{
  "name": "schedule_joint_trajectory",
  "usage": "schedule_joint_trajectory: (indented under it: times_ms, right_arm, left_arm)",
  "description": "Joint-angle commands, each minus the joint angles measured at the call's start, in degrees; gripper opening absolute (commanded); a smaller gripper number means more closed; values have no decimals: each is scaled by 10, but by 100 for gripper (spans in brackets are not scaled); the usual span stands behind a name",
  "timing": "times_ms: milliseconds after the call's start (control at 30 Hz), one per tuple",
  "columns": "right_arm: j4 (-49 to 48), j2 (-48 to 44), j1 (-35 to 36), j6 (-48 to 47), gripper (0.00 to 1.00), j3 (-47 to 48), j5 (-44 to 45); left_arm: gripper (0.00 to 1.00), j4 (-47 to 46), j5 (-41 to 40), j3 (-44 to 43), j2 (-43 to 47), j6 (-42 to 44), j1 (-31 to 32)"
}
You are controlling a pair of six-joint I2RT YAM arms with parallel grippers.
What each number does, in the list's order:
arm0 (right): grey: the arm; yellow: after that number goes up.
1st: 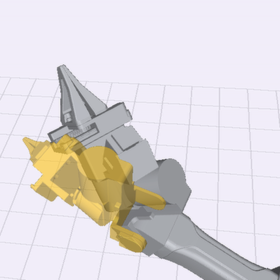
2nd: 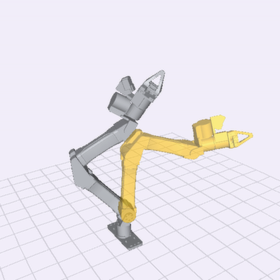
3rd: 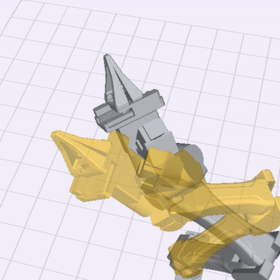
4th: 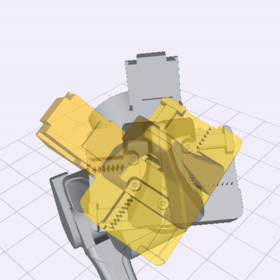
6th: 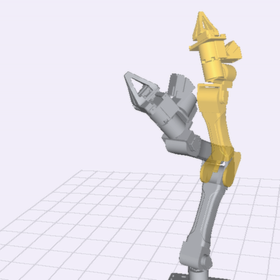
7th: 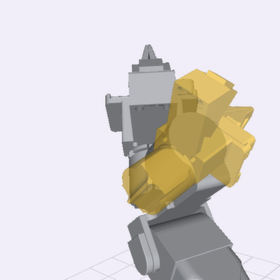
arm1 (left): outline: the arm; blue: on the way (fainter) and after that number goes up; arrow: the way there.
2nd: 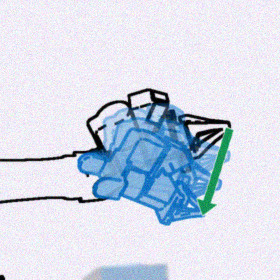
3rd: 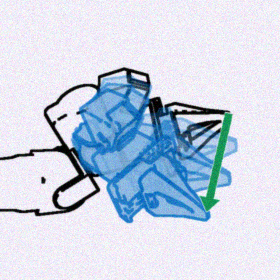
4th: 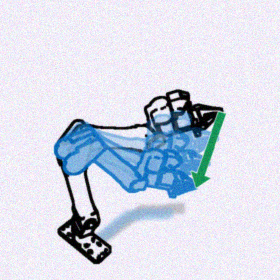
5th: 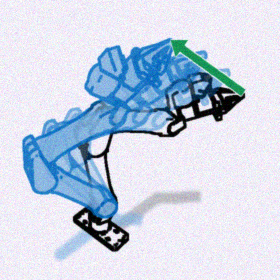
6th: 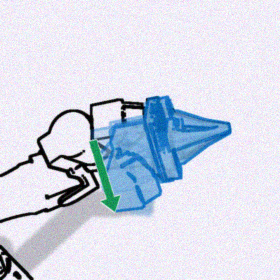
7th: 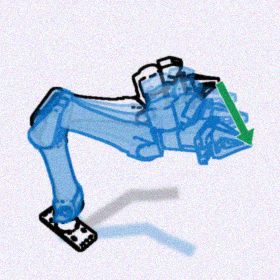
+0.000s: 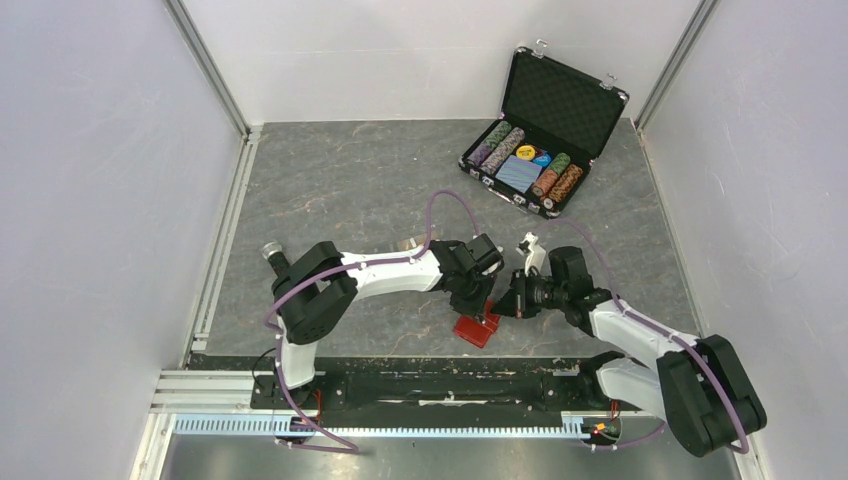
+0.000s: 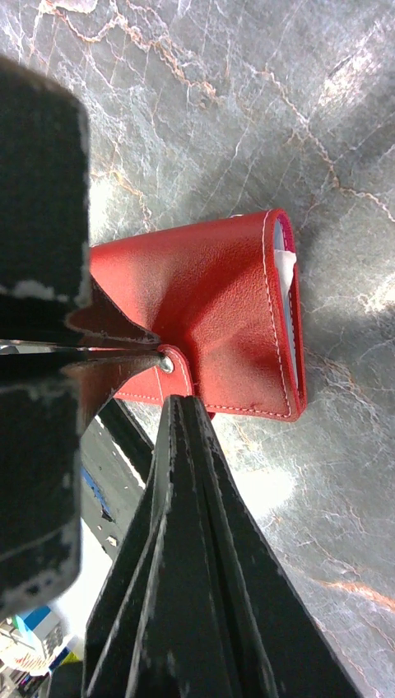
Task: Put the credit cards into the card holder
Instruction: Close the card holder at the center of the board.
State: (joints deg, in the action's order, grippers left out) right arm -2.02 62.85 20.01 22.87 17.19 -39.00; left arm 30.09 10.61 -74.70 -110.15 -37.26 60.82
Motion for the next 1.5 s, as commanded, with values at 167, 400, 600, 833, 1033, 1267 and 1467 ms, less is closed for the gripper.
schedule_joint_trajectory:
  times_ms: [167,400,600,833,1033,1267,1467]
  right_arm:
    - [-48,50,32,2,0,-15,-6]
    - [-22,88,57,-7,0,-10,43]
    - [52,113,71,-16,0,-5,129]
    - [154,98,76,-26,0,4,265]
    - [175,104,83,-27,0,-9,289]
    - [191,126,100,-18,0,-19,319]
    - [203,148,121,-4,0,-16,335]
  left_arm:
    - [2,29,-15,-8,-35,-14,-3]
    - [2,33,-8,2,-55,-23,-10]
    - [2,25,-2,21,-77,-31,-20]
    - [2,-1,23,13,-84,-32,-27]
    - [2,-18,55,-5,-99,-38,-27]
    - [2,-18,62,-14,-125,-56,-26]
    - [2,-38,84,-25,-140,-68,-26]
